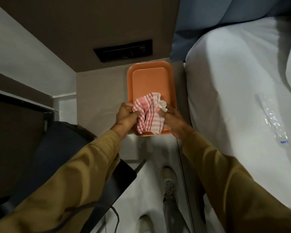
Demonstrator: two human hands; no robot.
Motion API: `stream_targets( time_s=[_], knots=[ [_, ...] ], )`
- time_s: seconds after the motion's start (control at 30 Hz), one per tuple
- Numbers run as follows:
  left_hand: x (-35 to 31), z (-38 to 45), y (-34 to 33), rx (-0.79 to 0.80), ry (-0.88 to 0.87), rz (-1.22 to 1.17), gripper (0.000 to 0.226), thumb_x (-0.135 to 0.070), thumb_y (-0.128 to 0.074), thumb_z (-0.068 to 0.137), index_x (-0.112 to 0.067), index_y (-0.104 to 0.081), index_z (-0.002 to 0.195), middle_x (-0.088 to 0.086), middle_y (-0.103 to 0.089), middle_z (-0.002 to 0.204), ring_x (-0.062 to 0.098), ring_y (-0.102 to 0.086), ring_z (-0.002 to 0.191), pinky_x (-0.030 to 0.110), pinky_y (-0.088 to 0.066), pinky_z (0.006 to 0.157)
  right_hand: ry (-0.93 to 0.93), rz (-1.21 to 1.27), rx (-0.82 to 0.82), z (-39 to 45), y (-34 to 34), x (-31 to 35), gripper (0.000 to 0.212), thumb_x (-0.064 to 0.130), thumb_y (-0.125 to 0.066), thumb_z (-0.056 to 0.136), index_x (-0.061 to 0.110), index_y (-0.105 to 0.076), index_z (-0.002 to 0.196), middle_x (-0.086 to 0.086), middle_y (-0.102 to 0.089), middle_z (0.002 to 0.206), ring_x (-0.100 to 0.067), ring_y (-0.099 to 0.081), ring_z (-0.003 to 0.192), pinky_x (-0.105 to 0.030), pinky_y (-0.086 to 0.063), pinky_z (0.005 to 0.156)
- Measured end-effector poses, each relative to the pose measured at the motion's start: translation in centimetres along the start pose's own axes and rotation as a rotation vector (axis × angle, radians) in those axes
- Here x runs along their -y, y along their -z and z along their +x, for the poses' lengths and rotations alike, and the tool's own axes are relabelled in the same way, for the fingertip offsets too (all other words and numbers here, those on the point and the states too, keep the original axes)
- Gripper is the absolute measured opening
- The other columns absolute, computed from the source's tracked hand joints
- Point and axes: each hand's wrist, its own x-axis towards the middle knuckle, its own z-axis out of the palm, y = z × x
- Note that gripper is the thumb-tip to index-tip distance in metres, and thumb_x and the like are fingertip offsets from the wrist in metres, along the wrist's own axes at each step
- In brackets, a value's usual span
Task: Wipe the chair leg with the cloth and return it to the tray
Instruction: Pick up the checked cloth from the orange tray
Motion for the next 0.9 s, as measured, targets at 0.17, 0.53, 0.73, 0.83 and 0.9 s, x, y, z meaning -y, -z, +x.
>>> stream_targets(
  time_s=[0.17, 0.53, 0.73, 0.83, 0.9],
  knots=[
    [-0.5, -5.7, 3.5, 0.017, -0.100, -0.043, 0.040, -0.010, -0.073, 0.098, -0.001, -0.068, 0.137, 0.021, -0.078, 0.127, 0.034, -0.076, 0.118, 0.050, -0.060, 0.111, 0.037, 0.192, 0.085, -6.9, -0.9, -0.5, 0.039, 0.024, -0.051, 0.109, 0.013, -0.058, 0.146, -0.009, -0.070, 0.141, -0.030, -0.069, 0.129, -0.059, -0.046, 0.117],
    [4.0, -21.3, 9.5, 0.250, -0.266, -0.026, 0.038, -0.016, -0.070, 0.103, -0.007, -0.070, 0.140, 0.007, -0.082, 0.119, 0.009, -0.081, 0.094, 0.018, -0.066, 0.078, 0.065, 0.480, 0.170, -23.8, -7.5, -5.3, 0.038, 0.019, -0.049, 0.110, 0.014, -0.056, 0.147, -0.015, -0.059, 0.154, -0.035, -0.057, 0.142, -0.047, -0.057, 0.105],
    [7.4, -26.1, 9.4, 0.249, -0.413, 0.382, 0.041, -0.028, -0.062, 0.108, -0.016, -0.065, 0.148, -0.011, -0.075, 0.119, 0.011, -0.074, 0.112, 0.023, -0.059, 0.100, 0.100, 0.478, 0.049, -28.5, -7.3, -11.0, 0.045, 0.014, -0.054, 0.108, 0.008, -0.050, 0.153, -0.017, -0.062, 0.150, -0.036, -0.061, 0.139, -0.051, -0.052, 0.113],
    [10.4, -28.0, 9.4, 0.246, -0.519, 0.760, 0.048, -0.037, -0.048, 0.113, -0.018, -0.057, 0.157, -0.001, -0.067, 0.145, 0.019, -0.063, 0.136, 0.033, -0.046, 0.122, 0.124, 0.432, -0.005, -31.3, -6.6, -13.4, 0.044, 0.014, -0.056, 0.107, 0.010, -0.053, 0.150, -0.015, -0.065, 0.148, -0.034, -0.064, 0.136, -0.053, -0.051, 0.115],
    [12.9, -29.3, 10.0, 0.256, -0.495, 0.970, 0.060, -0.044, -0.041, 0.114, -0.014, -0.042, 0.166, 0.012, -0.055, 0.158, 0.032, -0.051, 0.150, 0.044, -0.039, 0.127, 0.132, 0.355, -0.053, -33.5, -6.2, -15.1, 0.043, 0.014, -0.057, 0.106, 0.013, -0.054, 0.149, -0.012, -0.066, 0.147, -0.032, -0.066, 0.133, -0.052, -0.053, 0.113]
  ],
)
